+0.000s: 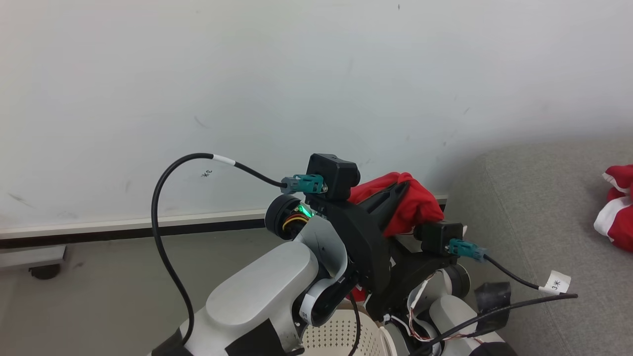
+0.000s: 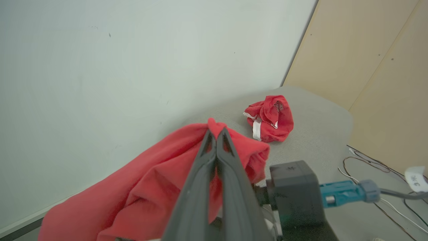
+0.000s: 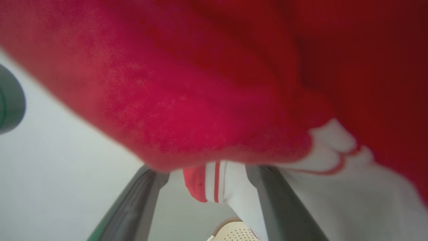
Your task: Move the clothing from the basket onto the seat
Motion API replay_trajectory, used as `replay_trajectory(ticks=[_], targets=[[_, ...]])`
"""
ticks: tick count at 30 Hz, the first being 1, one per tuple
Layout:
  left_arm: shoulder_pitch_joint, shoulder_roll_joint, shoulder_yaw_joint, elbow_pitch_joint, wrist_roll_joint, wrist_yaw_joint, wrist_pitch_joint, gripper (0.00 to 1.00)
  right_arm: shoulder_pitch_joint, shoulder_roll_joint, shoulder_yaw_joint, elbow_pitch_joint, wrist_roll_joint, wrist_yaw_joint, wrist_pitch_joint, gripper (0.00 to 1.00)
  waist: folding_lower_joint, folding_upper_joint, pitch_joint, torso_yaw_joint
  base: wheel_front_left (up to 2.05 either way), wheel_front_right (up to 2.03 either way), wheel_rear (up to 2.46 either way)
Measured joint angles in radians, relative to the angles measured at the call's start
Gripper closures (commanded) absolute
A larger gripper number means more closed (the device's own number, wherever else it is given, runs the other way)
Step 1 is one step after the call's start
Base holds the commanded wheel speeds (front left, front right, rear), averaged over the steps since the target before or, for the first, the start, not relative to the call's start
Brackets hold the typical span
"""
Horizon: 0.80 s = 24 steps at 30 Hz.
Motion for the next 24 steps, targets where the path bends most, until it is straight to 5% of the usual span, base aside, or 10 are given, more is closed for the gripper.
replay_trajectory(ticks=[1,3,12,14,15,24], targets=[[0.000,0.000,-0.003,0.000,-0.003,0.003,-0.002,1.00,-0.003,0.000,0.000,0.009,0.000,0.000,-0.003,0.16,0.0000,0.0000,0.000,0.000,0.00,0.00,0.00],[0.000,0.000,-0.009,0.003,-0.009,0.003,-0.003,1.00,-0.015,0.000,-0.009,0.028,-0.003,0.000,-0.012,1.00,0.0000,0.0000,0.000,-0.001,0.00,0.00,0.00],[0.000,0.007,-0.009,0.063,-0.004,0.016,-0.048,1.00,-0.030,0.000,-0.024,0.065,-0.059,0.000,-0.030,1.00,0.0000,0.0000,0.003,-0.010,0.00,0.00,0.00],[0.000,0.014,-0.011,0.086,0.007,0.011,-0.066,0.56,-0.029,0.000,-0.023,0.063,-0.077,0.000,-0.029,1.00,0.0001,0.0000,0.005,-0.014,0.00,0.00,0.00],[0.000,0.020,-0.012,0.096,0.013,0.004,-0.078,0.02,-0.028,0.000,-0.022,0.061,-0.089,0.000,-0.026,1.00,0.0000,0.0000,0.006,-0.016,0.00,0.00,0.00],[0.024,0.063,-0.003,0.222,0.054,-0.016,-0.203,0.00,0.051,0.000,-0.040,-0.038,-0.272,0.000,0.048,1.00,0.0000,0.0000,0.015,-0.047,0.00,0.00,0.00]])
